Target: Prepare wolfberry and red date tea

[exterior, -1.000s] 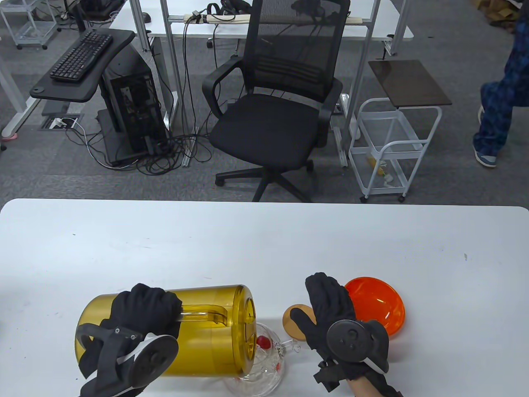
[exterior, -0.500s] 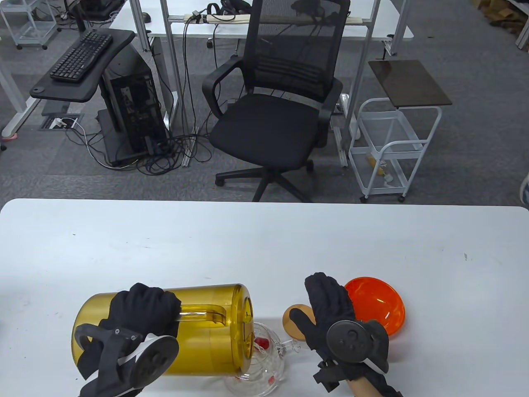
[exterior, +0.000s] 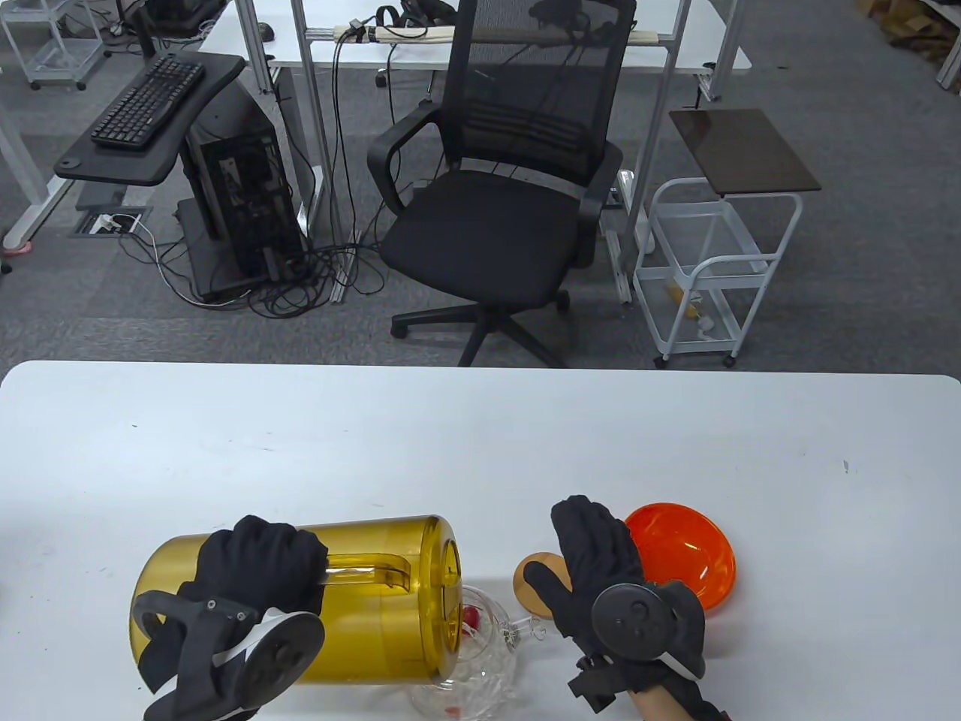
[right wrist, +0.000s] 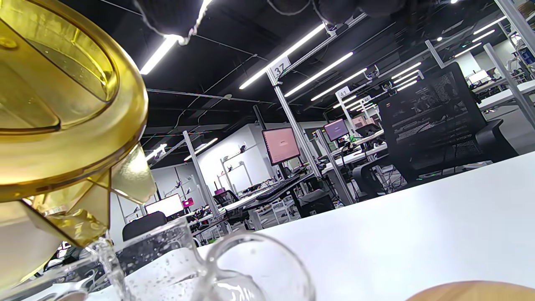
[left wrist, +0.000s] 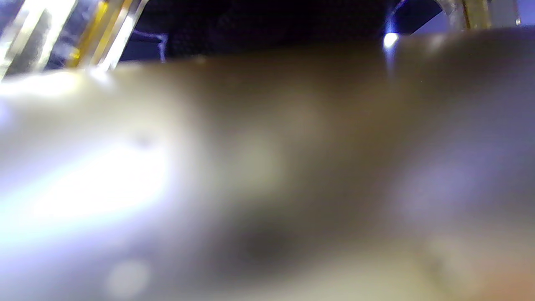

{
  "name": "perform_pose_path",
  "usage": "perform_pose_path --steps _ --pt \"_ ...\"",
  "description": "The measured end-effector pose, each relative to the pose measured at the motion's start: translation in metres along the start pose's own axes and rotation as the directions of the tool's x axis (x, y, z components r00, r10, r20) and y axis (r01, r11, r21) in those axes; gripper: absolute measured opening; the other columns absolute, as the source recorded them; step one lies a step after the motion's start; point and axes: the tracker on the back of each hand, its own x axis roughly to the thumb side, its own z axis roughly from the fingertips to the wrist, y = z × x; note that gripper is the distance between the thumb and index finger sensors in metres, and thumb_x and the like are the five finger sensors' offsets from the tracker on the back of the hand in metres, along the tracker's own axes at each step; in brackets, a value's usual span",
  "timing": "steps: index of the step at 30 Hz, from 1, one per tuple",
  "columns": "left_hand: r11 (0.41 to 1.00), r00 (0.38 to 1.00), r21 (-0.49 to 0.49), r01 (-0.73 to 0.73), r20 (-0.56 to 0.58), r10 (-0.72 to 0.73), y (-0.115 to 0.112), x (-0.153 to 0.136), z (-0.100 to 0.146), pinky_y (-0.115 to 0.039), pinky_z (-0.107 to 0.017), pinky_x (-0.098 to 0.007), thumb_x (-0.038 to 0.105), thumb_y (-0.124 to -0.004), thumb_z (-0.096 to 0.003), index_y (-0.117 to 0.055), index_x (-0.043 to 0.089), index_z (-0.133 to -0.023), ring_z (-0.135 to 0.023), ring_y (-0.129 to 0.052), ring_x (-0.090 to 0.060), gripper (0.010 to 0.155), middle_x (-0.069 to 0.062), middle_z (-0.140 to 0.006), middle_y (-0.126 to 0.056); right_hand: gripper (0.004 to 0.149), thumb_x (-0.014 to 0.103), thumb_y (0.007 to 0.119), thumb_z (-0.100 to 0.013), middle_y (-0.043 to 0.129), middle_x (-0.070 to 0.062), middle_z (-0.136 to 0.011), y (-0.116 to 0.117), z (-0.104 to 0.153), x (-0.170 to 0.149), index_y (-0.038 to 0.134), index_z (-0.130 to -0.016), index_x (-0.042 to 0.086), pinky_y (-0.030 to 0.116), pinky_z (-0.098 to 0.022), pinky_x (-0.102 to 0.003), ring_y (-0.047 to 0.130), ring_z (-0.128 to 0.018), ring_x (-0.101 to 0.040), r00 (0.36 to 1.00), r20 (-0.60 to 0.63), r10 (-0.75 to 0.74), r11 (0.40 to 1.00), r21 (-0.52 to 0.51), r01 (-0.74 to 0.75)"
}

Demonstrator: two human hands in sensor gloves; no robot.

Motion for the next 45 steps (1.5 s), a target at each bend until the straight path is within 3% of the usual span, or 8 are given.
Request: perform_pose_path --steps 45 --pt "0.999 0.999 0.010 0.043 0.002 -0.043 0.0049 0.0019 -0.0002 -0.077 -0.054 -0.045 0.034 -0.083 -0.0496 -0.088 0.014 -0.068 -0.063 -0.094 -0.029 0.028 -0.004 -0.051 -0.092 0.076 0.046 0.068 -0.056 0.048 -0.036 -0.108 0.0010 -0.0004 0.0000 0.046 -0.109 -0.004 0.042 -0.070 -0.072 0.053 -0.096 -0.062 1.000 0.006 -0.008 1.000 0.005 0.008"
